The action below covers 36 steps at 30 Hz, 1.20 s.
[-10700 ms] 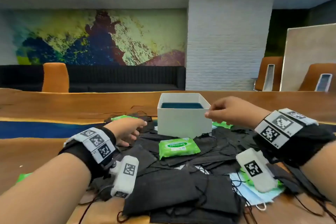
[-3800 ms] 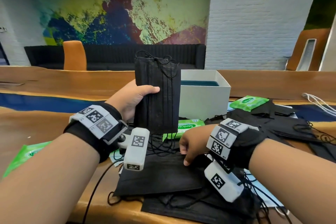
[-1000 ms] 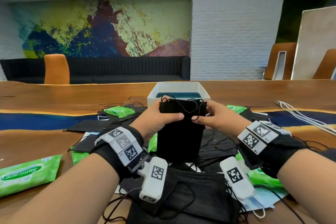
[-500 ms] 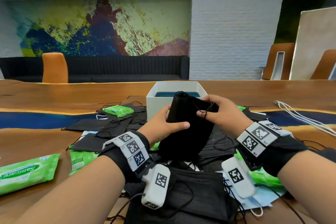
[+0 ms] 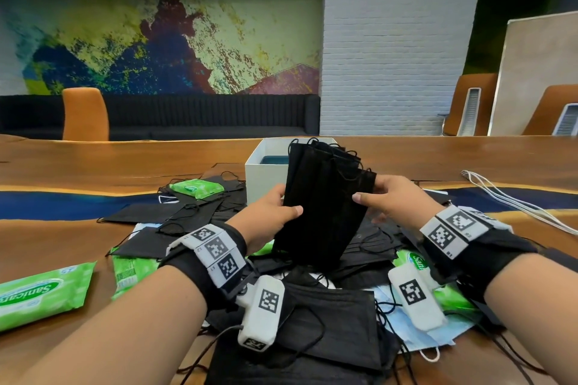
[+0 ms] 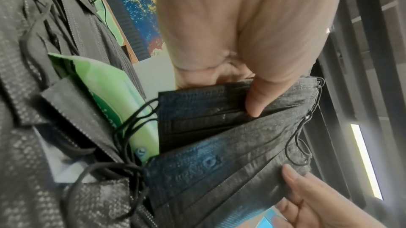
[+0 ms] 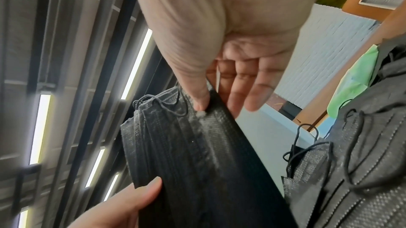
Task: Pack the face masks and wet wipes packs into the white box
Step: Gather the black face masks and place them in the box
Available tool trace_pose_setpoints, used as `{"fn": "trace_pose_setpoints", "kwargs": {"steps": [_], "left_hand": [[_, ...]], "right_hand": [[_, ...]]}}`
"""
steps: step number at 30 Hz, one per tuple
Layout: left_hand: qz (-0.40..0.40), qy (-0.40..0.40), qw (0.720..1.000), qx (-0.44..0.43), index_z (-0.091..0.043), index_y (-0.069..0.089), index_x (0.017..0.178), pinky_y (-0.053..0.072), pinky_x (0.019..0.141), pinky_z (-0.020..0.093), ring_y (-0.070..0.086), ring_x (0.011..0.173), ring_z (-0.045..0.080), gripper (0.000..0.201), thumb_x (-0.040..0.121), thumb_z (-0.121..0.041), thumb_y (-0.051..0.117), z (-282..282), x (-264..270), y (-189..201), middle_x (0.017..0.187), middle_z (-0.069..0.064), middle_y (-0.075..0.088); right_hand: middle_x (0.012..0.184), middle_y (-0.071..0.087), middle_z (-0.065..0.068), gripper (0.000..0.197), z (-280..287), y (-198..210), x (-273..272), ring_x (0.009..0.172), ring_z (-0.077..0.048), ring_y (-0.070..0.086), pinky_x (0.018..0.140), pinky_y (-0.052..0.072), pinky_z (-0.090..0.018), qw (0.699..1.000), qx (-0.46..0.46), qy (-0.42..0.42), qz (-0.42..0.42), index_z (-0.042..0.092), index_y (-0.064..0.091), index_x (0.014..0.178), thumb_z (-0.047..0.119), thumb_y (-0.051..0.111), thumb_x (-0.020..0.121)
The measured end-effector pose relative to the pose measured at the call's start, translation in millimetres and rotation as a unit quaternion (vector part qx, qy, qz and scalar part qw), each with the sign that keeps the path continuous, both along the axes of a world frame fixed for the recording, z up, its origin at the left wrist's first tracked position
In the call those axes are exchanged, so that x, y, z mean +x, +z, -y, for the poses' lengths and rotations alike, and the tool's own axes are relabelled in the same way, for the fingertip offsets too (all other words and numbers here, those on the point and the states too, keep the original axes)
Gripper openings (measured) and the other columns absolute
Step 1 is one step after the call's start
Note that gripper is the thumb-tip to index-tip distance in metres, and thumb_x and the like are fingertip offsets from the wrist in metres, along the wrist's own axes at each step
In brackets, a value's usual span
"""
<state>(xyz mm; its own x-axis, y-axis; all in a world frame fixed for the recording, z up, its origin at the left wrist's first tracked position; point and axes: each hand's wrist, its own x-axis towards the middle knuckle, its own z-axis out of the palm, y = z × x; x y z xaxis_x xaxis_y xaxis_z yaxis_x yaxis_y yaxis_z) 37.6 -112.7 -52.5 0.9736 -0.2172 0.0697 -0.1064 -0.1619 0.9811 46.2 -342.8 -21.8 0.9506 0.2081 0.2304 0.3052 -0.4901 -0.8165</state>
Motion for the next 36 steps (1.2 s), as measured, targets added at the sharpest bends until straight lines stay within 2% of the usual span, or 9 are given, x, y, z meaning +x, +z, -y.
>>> {"fn": "trace_pose_setpoints", "kwargs": {"steps": [5,9,13,17,21,24,29,34,36], "left_hand": [[-0.013,0.004,0.999,-0.035,-0.020,0.054,0.119,0.051,0.083,0.030,0.062,0.099,0.018,0.034,0.097,0.003,0.043,1.2,-3.4,6.6,0.108,0.003,0.065],[-0.020,0.047,0.997,-0.058,-0.014,0.045,0.132,0.053,0.085,0.037,0.060,0.107,0.027,0.039,0.097,0.003,0.042,-1.5,-2.2,5.1,0.121,0.013,0.060],[-0.008,0.051,0.994,-0.095,-0.023,0.041,0.137,0.047,0.099,0.043,0.055,0.118,0.026,0.048,0.098,0.005,0.039,7.3,-3.2,3.6,0.128,0.007,0.057],[-0.015,0.021,0.993,-0.113,-0.022,0.047,0.134,0.054,0.084,0.035,0.062,0.111,0.023,0.044,0.096,0.001,0.047,17.6,-4.8,6.1,0.121,0.006,0.064],[-0.028,0.007,0.991,-0.129,-0.017,0.050,0.132,0.058,0.077,0.030,0.065,0.101,0.023,0.039,0.098,0.000,0.044,25.6,-6.3,11.0,0.121,0.012,0.064],[-0.049,0.005,0.989,-0.141,-0.016,0.049,0.134,0.054,0.083,0.033,0.062,0.107,0.023,0.033,0.101,-0.017,0.043,30.2,-6.8,10.0,0.123,0.011,0.063],[-0.094,0.030,0.980,-0.170,-0.014,0.056,0.130,0.049,0.089,0.034,0.061,0.113,0.020,0.045,0.101,-0.043,0.036,31.2,-3.2,7.8,0.123,0.005,0.066],[0.016,0.072,0.989,-0.129,-0.035,0.046,0.133,0.051,0.095,0.042,0.060,0.111,0.018,0.032,0.104,-0.026,0.036,30.8,0.9,16.1,0.123,-0.001,0.062],[0.080,0.077,0.988,-0.111,-0.052,0.037,0.132,0.052,0.093,0.044,0.062,0.110,0.018,0.047,0.102,-0.015,0.039,28.9,1.5,16.3,0.128,-0.009,0.053]], "right_hand": [[0.096,0.067,-0.007,0.026,3.4,2.7,1.1,0.077,-0.013,0.064,0.056,0.053,-0.023,0.994,0.107,0.025,-0.010,0.015,0.060,0.115,0.006,0.058,0.091],[0.099,0.067,-0.011,0.026,6.8,4.2,-3.8,0.078,-0.015,0.068,0.061,0.056,-0.020,0.960,0.236,0.118,-0.092,0.013,0.061,0.110,-0.001,0.054,0.090],[0.096,0.063,-0.017,0.023,-0.4,1.7,-4.9,0.069,-0.019,0.062,0.053,0.055,-0.019,0.950,0.262,0.135,-0.103,0.009,0.060,0.109,-0.001,0.054,0.089],[0.087,0.063,-0.007,0.021,-11.0,-2.0,-4.3,0.064,-0.012,0.065,0.050,0.053,-0.019,0.945,0.285,0.125,-0.097,0.010,0.060,0.101,-0.006,0.052,0.090],[0.093,0.053,-0.010,0.023,-14.3,-6.8,0.8,0.084,-0.023,0.061,0.053,0.055,-0.020,0.956,0.275,0.085,-0.059,0.016,0.059,0.101,-0.003,0.057,0.089],[0.097,0.052,-0.015,0.021,-14.3,-10.1,4.8,0.084,-0.027,0.057,0.051,0.057,-0.023,0.963,0.262,0.050,-0.035,0.018,0.054,0.094,-0.002,0.059,0.088],[0.098,0.064,-0.020,0.035,-11.3,-16.0,7.6,0.067,-0.021,0.062,0.054,0.056,-0.033,0.977,0.213,-0.001,-0.007,0.023,0.038,0.091,0.000,0.064,0.086],[0.078,0.067,-0.009,0.022,-8.7,-11.7,8.6,0.049,-0.011,0.057,0.045,0.049,-0.023,0.985,0.173,0.022,0.004,0.018,0.049,0.092,0.000,0.062,0.087],[0.074,0.065,-0.009,0.018,-7.2,-11.4,9.4,0.048,-0.011,0.053,0.042,0.046,-0.019,0.983,0.180,0.036,0.005,0.015,0.053,0.089,-0.001,0.062,0.087]]}}
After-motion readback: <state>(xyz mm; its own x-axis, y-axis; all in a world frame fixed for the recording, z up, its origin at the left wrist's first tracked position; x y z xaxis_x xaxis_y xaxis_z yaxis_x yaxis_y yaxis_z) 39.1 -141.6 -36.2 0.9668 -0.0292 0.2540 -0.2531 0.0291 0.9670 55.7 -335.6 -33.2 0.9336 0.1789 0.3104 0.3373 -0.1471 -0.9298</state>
